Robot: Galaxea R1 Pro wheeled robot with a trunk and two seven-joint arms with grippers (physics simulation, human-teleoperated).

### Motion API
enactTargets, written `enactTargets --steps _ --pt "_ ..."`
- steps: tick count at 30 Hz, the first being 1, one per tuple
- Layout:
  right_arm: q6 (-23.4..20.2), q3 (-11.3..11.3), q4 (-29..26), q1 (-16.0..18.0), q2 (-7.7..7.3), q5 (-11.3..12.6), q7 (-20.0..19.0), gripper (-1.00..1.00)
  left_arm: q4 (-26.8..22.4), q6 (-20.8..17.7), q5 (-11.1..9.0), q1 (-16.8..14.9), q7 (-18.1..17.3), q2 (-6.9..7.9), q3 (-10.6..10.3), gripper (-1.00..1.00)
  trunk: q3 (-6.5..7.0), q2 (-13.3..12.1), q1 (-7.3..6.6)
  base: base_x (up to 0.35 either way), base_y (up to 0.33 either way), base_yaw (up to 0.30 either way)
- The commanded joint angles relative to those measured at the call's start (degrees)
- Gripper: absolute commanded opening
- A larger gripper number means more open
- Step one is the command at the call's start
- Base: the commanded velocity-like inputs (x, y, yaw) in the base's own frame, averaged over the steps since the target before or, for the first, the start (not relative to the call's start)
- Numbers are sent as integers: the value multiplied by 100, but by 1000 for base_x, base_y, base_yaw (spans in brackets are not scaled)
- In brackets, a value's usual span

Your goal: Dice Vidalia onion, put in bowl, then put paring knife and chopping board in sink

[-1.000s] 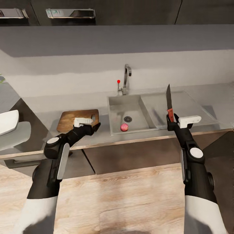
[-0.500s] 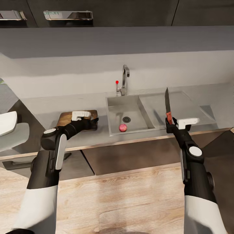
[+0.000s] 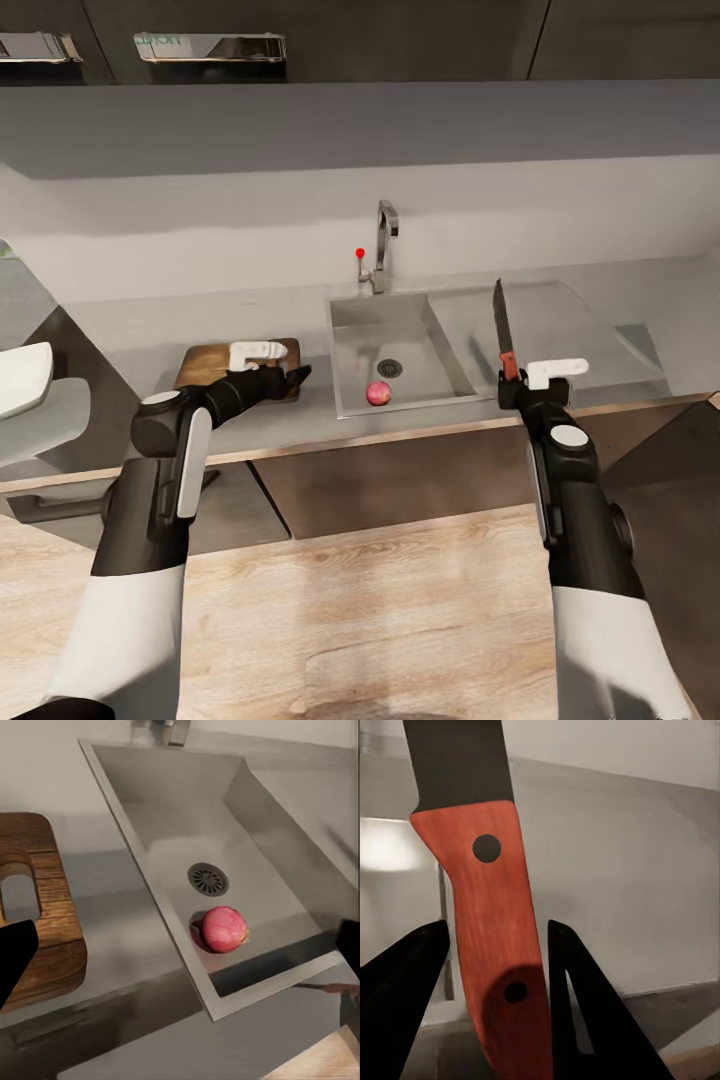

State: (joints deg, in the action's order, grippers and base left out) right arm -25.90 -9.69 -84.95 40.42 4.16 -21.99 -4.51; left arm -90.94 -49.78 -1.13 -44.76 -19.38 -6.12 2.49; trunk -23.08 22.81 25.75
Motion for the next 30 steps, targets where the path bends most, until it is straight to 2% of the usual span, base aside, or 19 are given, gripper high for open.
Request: enactTargets --steps 1,7,20,25,30 --pt "-28 11 -10 10 5 -60 -44 -100 -5 -39 -9 -6 -22 -5 3 100 -10 10 3 0 0 0" --pt "-35 368 -16 27 5 -68 -36 -100 -5 -40 -8 -6 -22 -4 -45 100 -10 10 3 0 0 0" --pt "-1 467 -21 29 5 -75 -27 -100 18 -34 -10 -6 -22 0 -55 100 -10 10 3 0 0 0" --pt "364 457 -21 28 5 -70 -31 -100 22 -32 -6 -6 -25 8 -52 100 -10 10 3 0 0 0" --pt "1234 371 -20 26 5 -69 -32 -100 23 -31 -2 -6 -30 13 -55 100 -10 10 3 0 0 0"
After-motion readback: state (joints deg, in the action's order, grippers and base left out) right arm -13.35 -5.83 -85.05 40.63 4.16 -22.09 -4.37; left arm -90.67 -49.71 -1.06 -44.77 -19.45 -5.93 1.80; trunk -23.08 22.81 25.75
